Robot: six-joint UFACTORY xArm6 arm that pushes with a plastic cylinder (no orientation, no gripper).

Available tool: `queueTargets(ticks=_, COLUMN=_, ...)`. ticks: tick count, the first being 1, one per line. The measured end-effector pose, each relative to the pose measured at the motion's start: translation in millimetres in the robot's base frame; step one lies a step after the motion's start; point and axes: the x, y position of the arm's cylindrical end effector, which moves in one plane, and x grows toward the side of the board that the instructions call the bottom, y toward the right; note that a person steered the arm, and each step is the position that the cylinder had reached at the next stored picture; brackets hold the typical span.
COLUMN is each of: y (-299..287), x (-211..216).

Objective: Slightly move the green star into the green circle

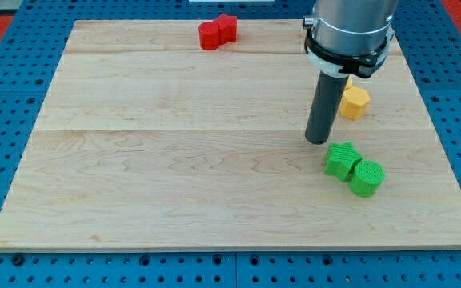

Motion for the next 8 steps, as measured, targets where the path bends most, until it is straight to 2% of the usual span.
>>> queueTargets(ticks=1, y=0.0, x=0.0)
queueTargets(ticks=3, y=81.3, x=19.6)
queueTargets(ticks=4, y=94.5, x=53.4)
queueTargets(ticks=5, y=93.8, x=110.0)
queueTargets(ticks=6, y=71.1, x=144.9)
queueTargets(ticks=7, y=80.4, x=113.9)
queueTargets(ticks=8, y=124.7, x=108.6)
